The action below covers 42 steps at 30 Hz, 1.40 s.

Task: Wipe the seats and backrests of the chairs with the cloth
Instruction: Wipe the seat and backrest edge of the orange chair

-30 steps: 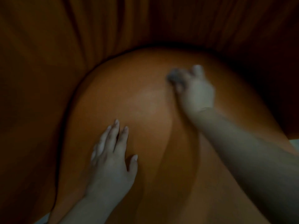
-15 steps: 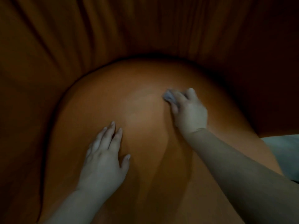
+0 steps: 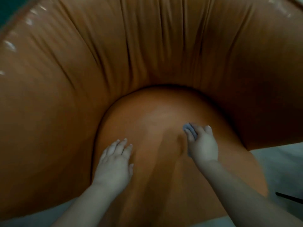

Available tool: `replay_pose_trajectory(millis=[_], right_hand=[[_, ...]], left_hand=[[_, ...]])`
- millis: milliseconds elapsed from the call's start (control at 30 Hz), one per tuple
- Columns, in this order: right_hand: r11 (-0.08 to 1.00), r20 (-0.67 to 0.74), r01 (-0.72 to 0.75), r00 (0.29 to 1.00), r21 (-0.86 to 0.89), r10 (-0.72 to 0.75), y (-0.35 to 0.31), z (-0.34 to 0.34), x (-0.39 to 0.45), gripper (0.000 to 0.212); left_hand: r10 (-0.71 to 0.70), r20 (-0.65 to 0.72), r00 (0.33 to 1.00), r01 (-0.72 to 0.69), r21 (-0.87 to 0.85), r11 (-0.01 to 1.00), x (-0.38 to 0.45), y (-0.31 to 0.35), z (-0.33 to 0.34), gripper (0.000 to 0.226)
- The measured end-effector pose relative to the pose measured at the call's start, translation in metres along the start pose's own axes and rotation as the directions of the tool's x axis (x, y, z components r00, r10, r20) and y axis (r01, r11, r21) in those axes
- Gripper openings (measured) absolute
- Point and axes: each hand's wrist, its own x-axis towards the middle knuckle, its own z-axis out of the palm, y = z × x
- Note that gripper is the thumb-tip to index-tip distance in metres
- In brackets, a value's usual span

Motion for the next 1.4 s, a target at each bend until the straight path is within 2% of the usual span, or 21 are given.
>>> replay_pose_trajectory(millis=[233, 367, 433, 533, 600, 833, 1067, 1200, 1300, 1400], right_hand=[[0.990, 0.104, 0.132, 0.985, 0.050, -0.136, -0.081, -0.027, -0.073, 0.038], [0.994, 0.067, 0.107, 0.992, 0.017, -0.108, -0.109, -0.037, -0.108, 0.039], [0.998, 0.044, 0.055, 0.997, 0.018, -0.056, -0.122, -0.041, -0.124, 0.039], [0.998, -0.005, -0.039, 0.999, 0.041, 0.039, -0.147, -0.044, -0.146, 0.040], [0.992, -0.065, -0.103, 0.992, 0.070, 0.108, -0.165, -0.048, -0.165, 0.039], [0.956, -0.204, -0.236, 0.941, 0.175, 0.269, -0.214, -0.068, -0.225, 0.038], [0.958, -0.222, -0.221, 0.940, 0.182, 0.259, -0.225, -0.073, -0.260, 0.038], [0.960, -0.207, -0.208, 0.947, 0.189, 0.246, -0.231, -0.061, -0.265, 0.038], [0.947, -0.259, -0.223, 0.924, 0.232, 0.281, -0.243, -0.056, -0.268, 0.037], [0.939, -0.289, -0.251, 0.904, 0.236, 0.314, -0.262, -0.052, -0.268, 0.037]], left_hand=[[0.064, -0.115, 0.991, -0.061, 0.034, 0.998, -0.064, -0.021, -0.068, 0.062], [0.168, 0.029, 0.985, -0.170, 0.185, 0.968, -0.087, -0.040, -0.087, 0.061], [0.271, 0.123, 0.955, -0.296, 0.308, 0.904, -0.097, -0.051, -0.092, 0.061], [0.457, 0.250, 0.854, -0.520, 0.453, 0.724, -0.114, -0.067, -0.104, 0.060], [0.531, 0.297, 0.793, -0.604, 0.494, 0.626, -0.125, -0.078, -0.118, 0.062], [0.635, 0.205, 0.745, -0.634, 0.513, 0.578, -0.130, -0.115, -0.178, 0.059], [0.646, 0.078, 0.759, -0.604, 0.453, 0.655, -0.119, -0.146, -0.219, 0.064], [0.655, 0.070, 0.752, -0.603, 0.474, 0.642, -0.112, -0.182, -0.238, 0.067], [0.685, 0.095, 0.723, -0.630, 0.499, 0.595, -0.101, -0.203, -0.251, 0.068], [0.741, 0.143, 0.656, -0.685, 0.524, 0.505, -0.079, -0.220, -0.265, 0.067]])
